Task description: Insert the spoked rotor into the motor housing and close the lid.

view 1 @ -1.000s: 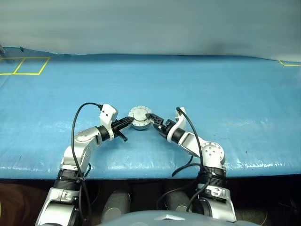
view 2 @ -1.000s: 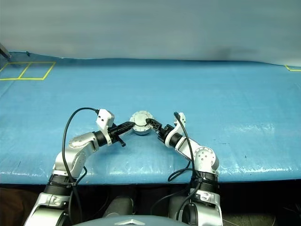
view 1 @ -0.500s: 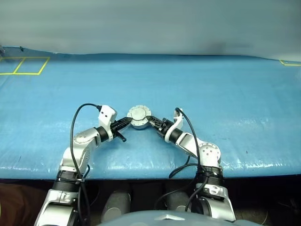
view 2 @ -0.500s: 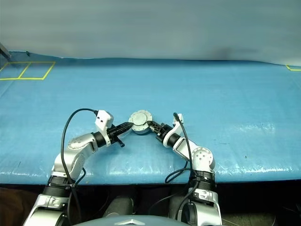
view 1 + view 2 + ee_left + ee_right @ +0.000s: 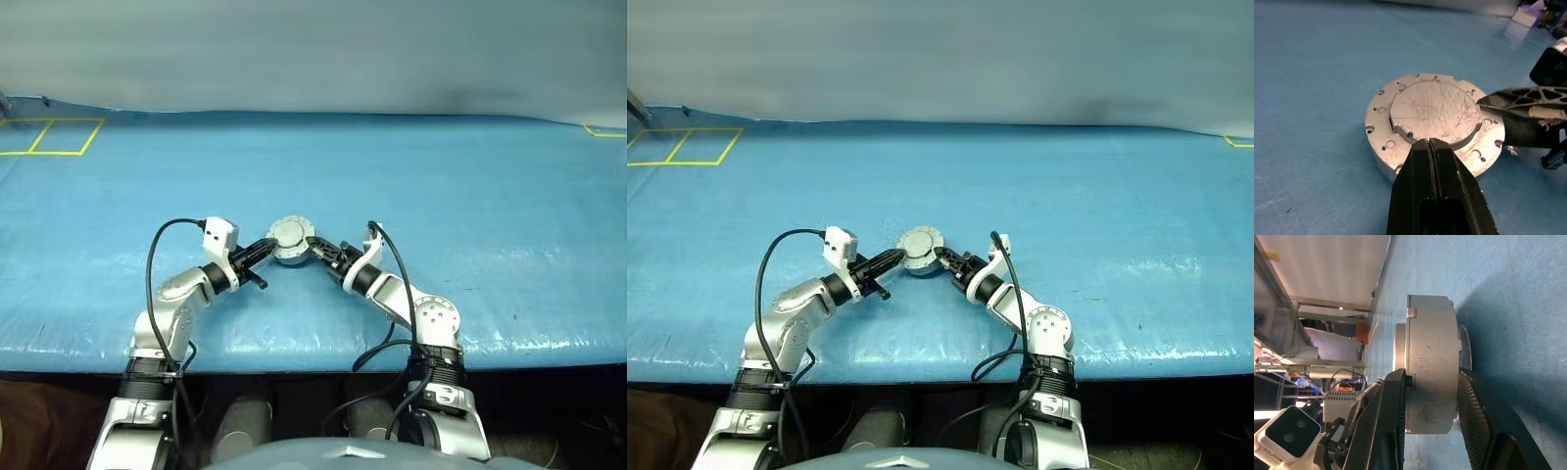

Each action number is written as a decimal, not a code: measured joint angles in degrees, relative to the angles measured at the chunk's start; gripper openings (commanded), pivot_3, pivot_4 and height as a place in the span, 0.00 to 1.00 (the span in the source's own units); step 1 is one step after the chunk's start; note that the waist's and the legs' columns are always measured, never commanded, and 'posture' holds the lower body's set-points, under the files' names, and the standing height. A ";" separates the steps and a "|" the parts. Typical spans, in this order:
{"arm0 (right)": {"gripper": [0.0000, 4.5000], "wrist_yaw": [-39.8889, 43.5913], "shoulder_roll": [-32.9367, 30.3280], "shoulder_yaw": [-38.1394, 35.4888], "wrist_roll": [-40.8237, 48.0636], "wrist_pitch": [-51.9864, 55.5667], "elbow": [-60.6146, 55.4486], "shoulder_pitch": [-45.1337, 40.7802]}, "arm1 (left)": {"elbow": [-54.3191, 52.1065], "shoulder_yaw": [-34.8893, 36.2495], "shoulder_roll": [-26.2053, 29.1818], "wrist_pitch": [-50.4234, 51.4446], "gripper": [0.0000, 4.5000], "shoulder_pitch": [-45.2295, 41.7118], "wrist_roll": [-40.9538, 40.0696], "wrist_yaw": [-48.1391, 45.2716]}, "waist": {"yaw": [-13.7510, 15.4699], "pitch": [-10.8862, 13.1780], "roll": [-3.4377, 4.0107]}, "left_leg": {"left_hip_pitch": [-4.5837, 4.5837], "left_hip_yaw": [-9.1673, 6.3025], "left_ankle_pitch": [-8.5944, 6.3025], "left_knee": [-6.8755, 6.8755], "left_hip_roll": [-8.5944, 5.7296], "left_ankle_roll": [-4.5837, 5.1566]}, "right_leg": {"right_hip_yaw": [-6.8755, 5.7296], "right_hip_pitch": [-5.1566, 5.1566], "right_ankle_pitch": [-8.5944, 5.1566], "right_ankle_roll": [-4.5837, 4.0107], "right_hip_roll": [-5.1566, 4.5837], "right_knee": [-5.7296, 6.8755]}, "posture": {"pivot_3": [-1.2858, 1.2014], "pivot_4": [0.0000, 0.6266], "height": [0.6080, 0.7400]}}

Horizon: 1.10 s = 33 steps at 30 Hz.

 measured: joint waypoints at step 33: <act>0.26 -10.98 0.57 3.83 20.74 -6.72 -16.29 -2.32 | -0.81 13.03 -16.82 19.91 0.99 0.15 -48.73 16.76 | -0.16 0.14 0.12 | -0.38 0.08 -0.18 0.03 -0.01 0.28 | 0.01 -0.01 0.24 0.35 0.03 -0.72 | 0.52 0.24 1.00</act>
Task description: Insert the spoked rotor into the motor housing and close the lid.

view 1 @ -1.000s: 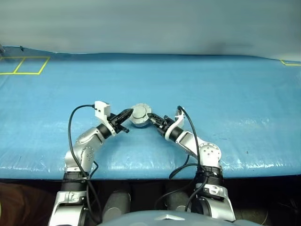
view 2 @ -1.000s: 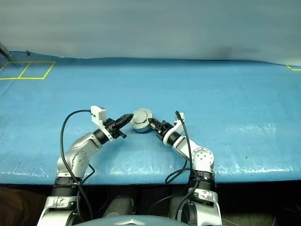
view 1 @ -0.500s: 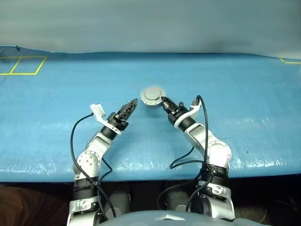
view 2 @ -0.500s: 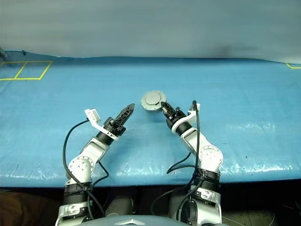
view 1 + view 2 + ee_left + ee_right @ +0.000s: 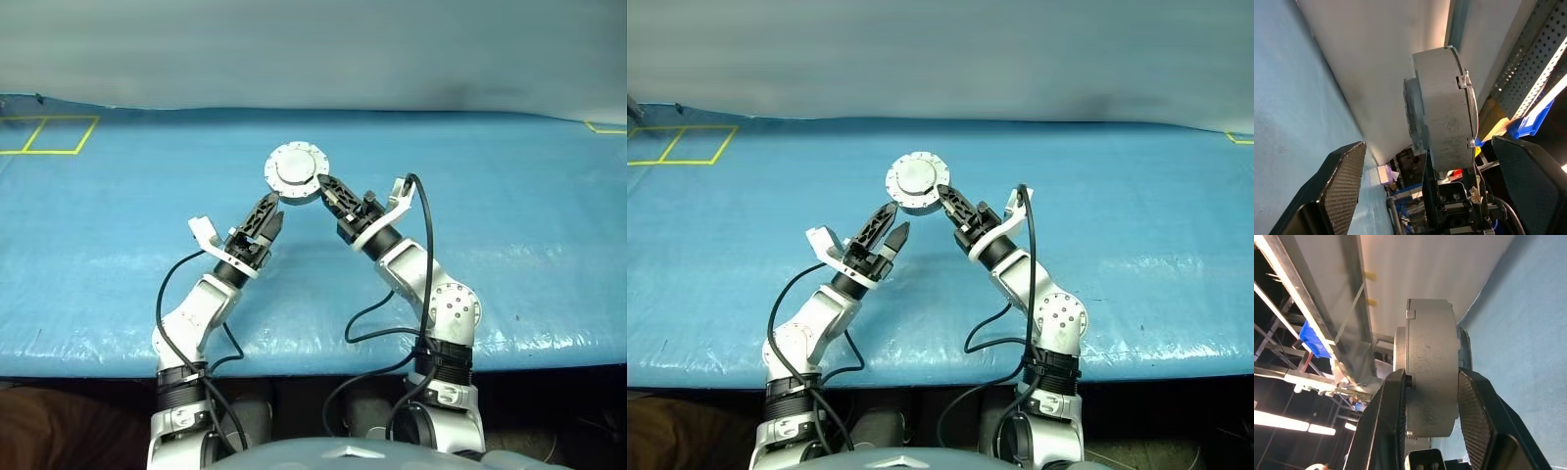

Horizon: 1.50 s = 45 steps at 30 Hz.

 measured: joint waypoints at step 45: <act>0.91 7.15 -10.50 12.83 -22.72 -7.57 -3.86 5.25 | 4.41 1.57 -0.98 -18.75 0.57 -2.17 13.28 10.93 | 0.19 0.00 -0.01 | -0.01 0.10 0.00 0.06 0.00 0.00 | 0.08 0.00 0.05 0.03 0.00 -0.04 | 0.52 0.24 1.00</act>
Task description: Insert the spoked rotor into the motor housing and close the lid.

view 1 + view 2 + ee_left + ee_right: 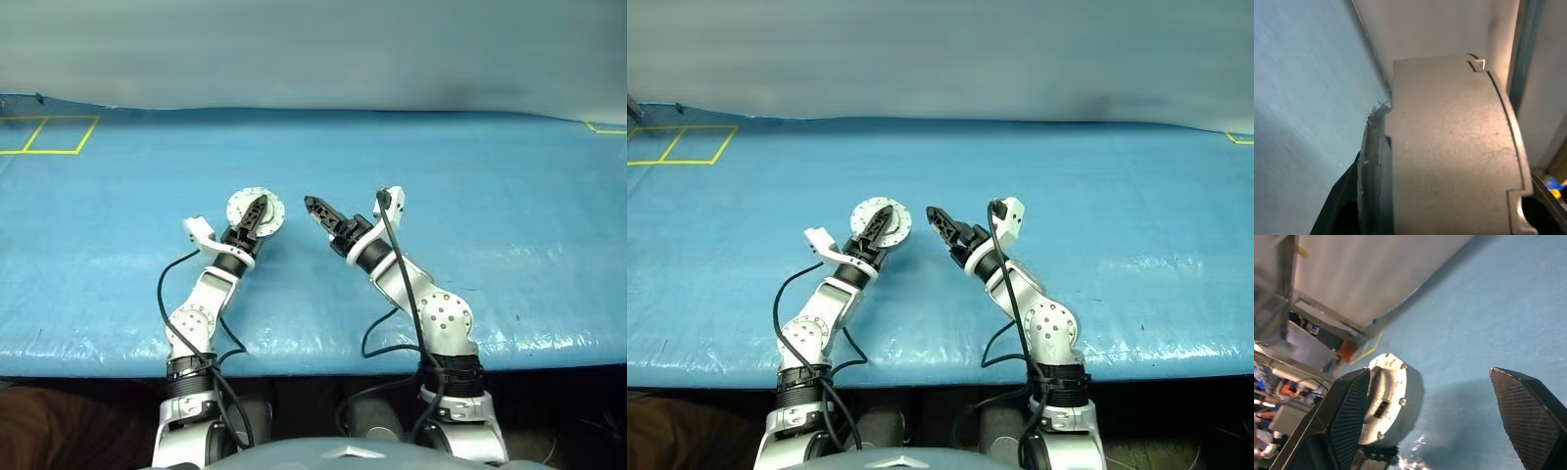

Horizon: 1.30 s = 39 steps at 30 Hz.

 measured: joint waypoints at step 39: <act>0.92 15.18 -6.58 10.94 -18.55 1.63 -4.94 6.06 | 8.85 12.95 8.38 -18.54 0.99 -2.87 21.05 11.07 | -0.19 0.11 -0.28 | 0.25 0.12 -0.01 0.20 0.07 -0.02 | 0.01 0.24 0.24 0.16 0.01 0.05 | 0.52 0.24 1.00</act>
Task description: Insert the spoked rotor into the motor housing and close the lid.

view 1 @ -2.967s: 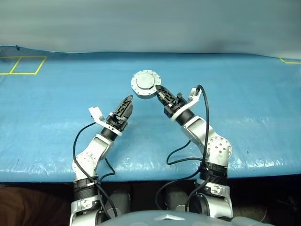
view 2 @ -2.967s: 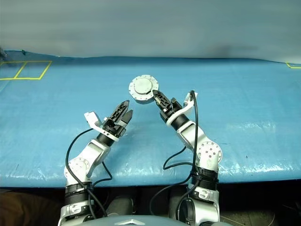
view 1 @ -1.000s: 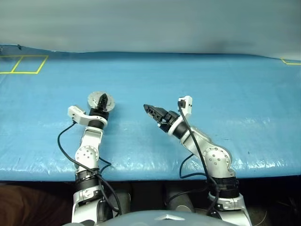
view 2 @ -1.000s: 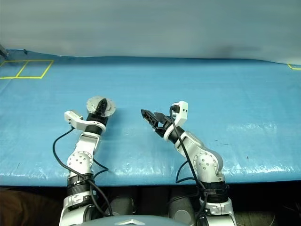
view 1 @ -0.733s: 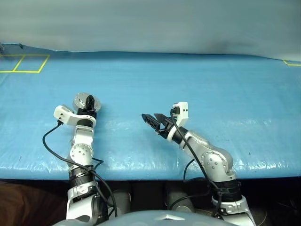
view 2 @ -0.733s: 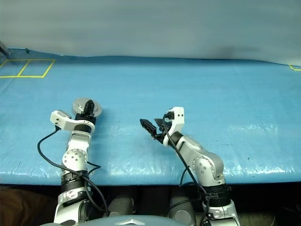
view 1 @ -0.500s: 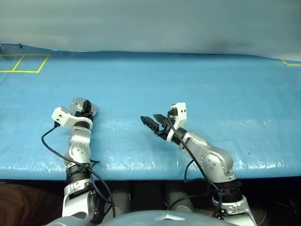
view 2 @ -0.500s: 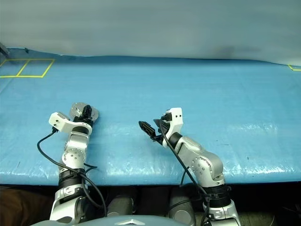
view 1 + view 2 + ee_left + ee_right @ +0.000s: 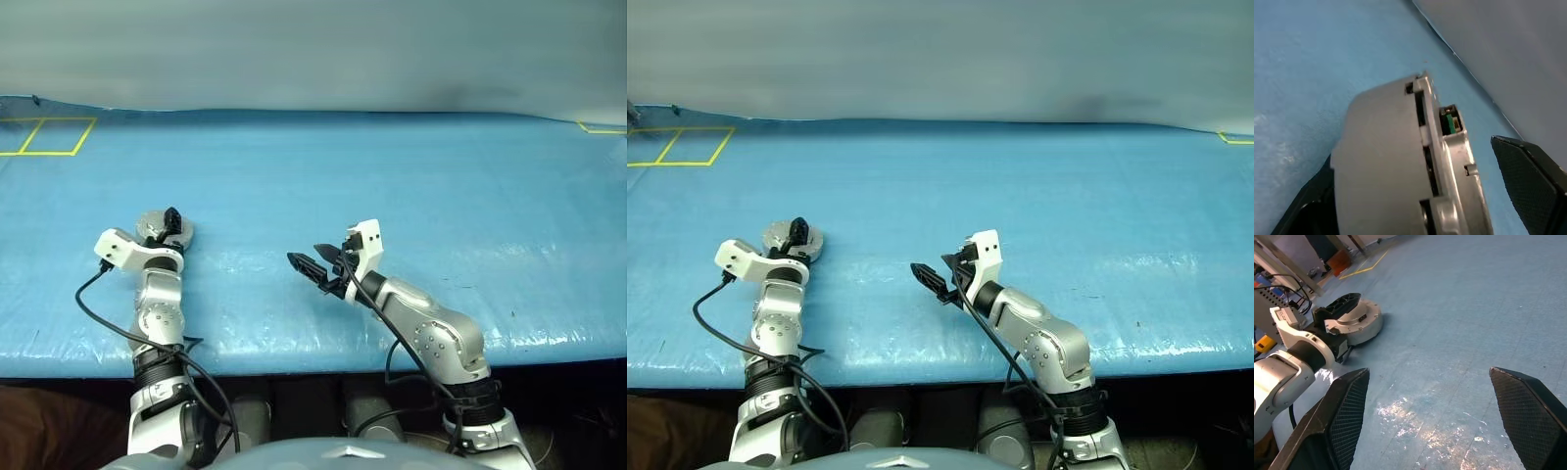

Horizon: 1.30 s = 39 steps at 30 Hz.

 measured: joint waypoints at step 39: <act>1.00 16.95 -17.22 -3.58 -19.42 -19.30 2.82 2.65 | -20.95 -44.39 29.83 5.74 1.00 8.53 23.39 -50.07 | 0.20 0.04 -0.09 | 0.05 0.22 -0.01 -0.13 0.08 0.00 | 0.19 -0.11 -0.15 -0.36 0.04 0.01 | 0.52 0.24 1.00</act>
